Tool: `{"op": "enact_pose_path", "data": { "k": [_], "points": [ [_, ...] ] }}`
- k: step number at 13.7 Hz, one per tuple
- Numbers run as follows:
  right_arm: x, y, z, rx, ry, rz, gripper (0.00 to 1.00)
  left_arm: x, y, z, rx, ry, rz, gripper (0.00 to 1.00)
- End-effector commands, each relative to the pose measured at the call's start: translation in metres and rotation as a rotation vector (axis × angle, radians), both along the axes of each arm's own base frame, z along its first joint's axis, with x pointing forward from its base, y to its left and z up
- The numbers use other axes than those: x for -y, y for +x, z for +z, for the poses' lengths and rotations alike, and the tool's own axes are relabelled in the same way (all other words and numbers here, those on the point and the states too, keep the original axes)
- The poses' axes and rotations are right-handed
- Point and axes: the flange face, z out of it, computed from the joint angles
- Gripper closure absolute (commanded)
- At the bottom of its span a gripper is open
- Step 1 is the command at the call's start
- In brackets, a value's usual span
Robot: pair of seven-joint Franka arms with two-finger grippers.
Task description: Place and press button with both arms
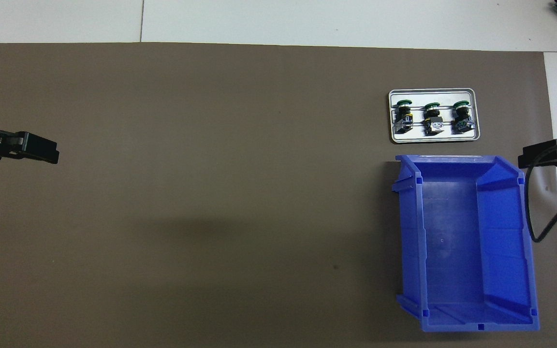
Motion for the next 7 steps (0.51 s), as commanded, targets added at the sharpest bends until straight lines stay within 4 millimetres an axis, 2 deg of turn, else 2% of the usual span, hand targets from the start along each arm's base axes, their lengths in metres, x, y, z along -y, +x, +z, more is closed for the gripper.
{"op": "enact_pose_path", "data": {
  "k": [1, 7],
  "points": [
    [0.0, -0.0028, 0.0039, -0.004, -0.021, -0.033, 0.0, -0.0028, -0.0073, 0.0006, 0.008, 0.015, -0.007, 0.0],
    [0.0014, -0.0037, -0.0006, 0.006, -0.018, -0.038, 0.0, -0.0036, -0.0072, 0.0006, 0.008, 0.014, -0.005, 0.0]
  ]
}}
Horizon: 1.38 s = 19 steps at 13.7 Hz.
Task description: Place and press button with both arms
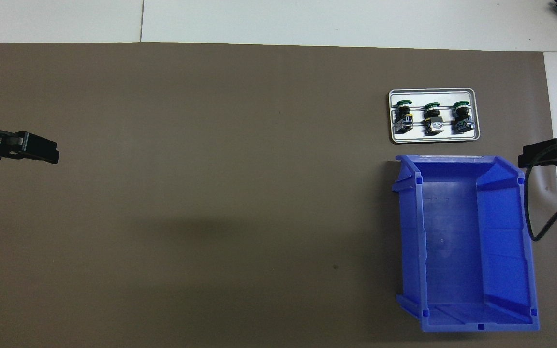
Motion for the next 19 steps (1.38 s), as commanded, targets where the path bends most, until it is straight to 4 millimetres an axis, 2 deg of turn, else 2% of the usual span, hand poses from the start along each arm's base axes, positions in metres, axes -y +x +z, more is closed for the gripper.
{"op": "enact_pose_path", "data": {
  "k": [1, 4, 7, 10, 13, 16, 19],
  "points": [
    [0.001, -0.003, 0.0, 0.01, -0.018, -0.018, 0.0, -0.004, -0.007, 0.001, 0.008, 0.014, -0.005, 0.0],
    [0.007, 0.01, -0.003, 0.045, -0.019, -0.015, 0.0, -0.003, -0.007, 0.001, 0.008, 0.015, -0.007, 0.0],
    [0.006, 0.04, -0.03, 0.09, -0.014, -0.012, 0.0, -0.004, -0.007, 0.001, 0.008, 0.014, -0.005, 0.0],
    [0.006, 0.093, -0.083, 0.129, -0.009, -0.013, 0.0, -0.004, -0.007, 0.001, 0.008, 0.014, -0.005, 0.0],
    [0.002, 0.137, -0.149, 0.166, -0.018, -0.001, 0.0, -0.003, -0.007, 0.001, 0.008, 0.015, -0.007, 0.0],
    [0.002, 0.16, -0.204, 0.196, 0.007, 0.057, 0.0, -0.003, -0.007, 0.001, 0.008, 0.015, -0.007, 0.0],
    [-0.009, 0.172, -0.247, 0.209, 0.013, 0.082, 0.0, -0.004, -0.007, 0.001, 0.008, 0.014, -0.005, 0.0]
  ]
}}
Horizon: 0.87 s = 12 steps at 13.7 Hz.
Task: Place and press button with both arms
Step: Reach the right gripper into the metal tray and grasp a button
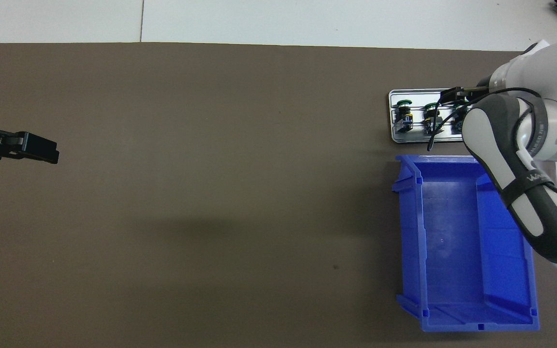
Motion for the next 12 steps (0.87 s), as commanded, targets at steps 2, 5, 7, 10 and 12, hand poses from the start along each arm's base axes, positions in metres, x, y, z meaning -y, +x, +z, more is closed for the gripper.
{"op": "enact_pose_path", "data": {
  "k": [2, 5, 7, 10, 12],
  "points": [
    [-0.011, 0.012, -0.032, 0.014, 0.021, 0.037, 0.04, -0.004, -0.007, 0.001, 0.008, 0.015, -0.005, 0.0],
    [-0.018, 0.008, -0.052, -0.015, 0.024, 0.064, 0.11, -0.004, -0.007, 0.0, 0.007, 0.015, -0.005, 0.0],
    [-0.017, 0.007, -0.058, -0.003, 0.02, 0.083, 0.13, -0.003, -0.007, 0.001, 0.008, 0.015, -0.007, 0.0],
    [-0.013, 0.002, -0.069, -0.018, 0.018, 0.092, 0.15, -0.004, -0.007, 0.001, 0.008, 0.015, -0.005, 0.0],
    [-0.009, 0.001, -0.074, -0.027, 0.016, 0.106, 0.16, -0.003, -0.007, 0.001, 0.008, 0.015, -0.007, 0.0]
  ]
}}
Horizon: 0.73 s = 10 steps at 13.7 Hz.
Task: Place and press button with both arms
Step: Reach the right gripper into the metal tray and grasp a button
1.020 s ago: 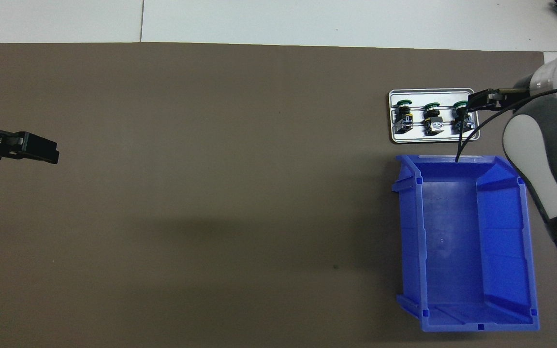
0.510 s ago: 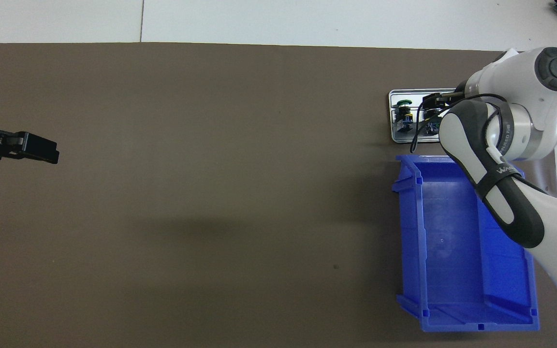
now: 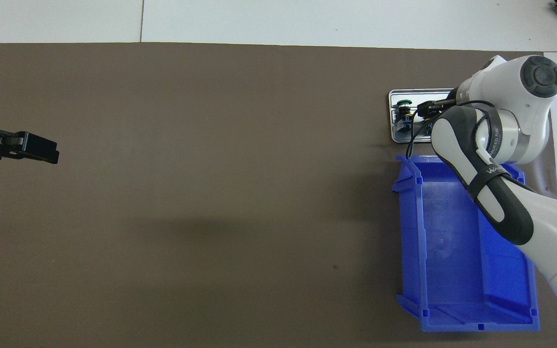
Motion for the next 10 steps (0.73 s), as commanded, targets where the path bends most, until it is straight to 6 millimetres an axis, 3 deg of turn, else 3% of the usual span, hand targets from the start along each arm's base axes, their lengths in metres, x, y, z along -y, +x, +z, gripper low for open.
{"op": "enact_pose_path", "data": {
  "k": [1, 5, 7, 8, 9, 10],
  "points": [
    [0.007, -0.005, -0.011, -0.001, 0.017, 0.027, 0.16, -0.004, -0.007, 0.001, 0.008, 0.014, -0.005, 0.0],
    [0.009, -0.008, -0.019, 0.013, 0.012, 0.034, 0.2, -0.004, -0.007, 0.001, 0.008, 0.014, -0.005, 0.0],
    [0.008, -0.013, -0.031, 0.026, 0.01, 0.034, 0.27, -0.003, -0.007, 0.0, 0.007, 0.015, -0.007, 0.0],
    [0.01, -0.013, -0.03, 0.029, 0.01, 0.035, 0.43, -0.004, -0.007, 0.001, 0.008, 0.014, -0.005, 0.0],
    [0.008, -0.014, -0.032, 0.026, 0.009, 0.037, 0.68, -0.003, -0.007, 0.001, 0.008, 0.015, -0.007, 0.0],
    [0.008, -0.013, -0.031, 0.026, 0.011, 0.032, 1.0, -0.004, -0.007, 0.001, 0.008, 0.014, -0.005, 0.0]
  ]
}}
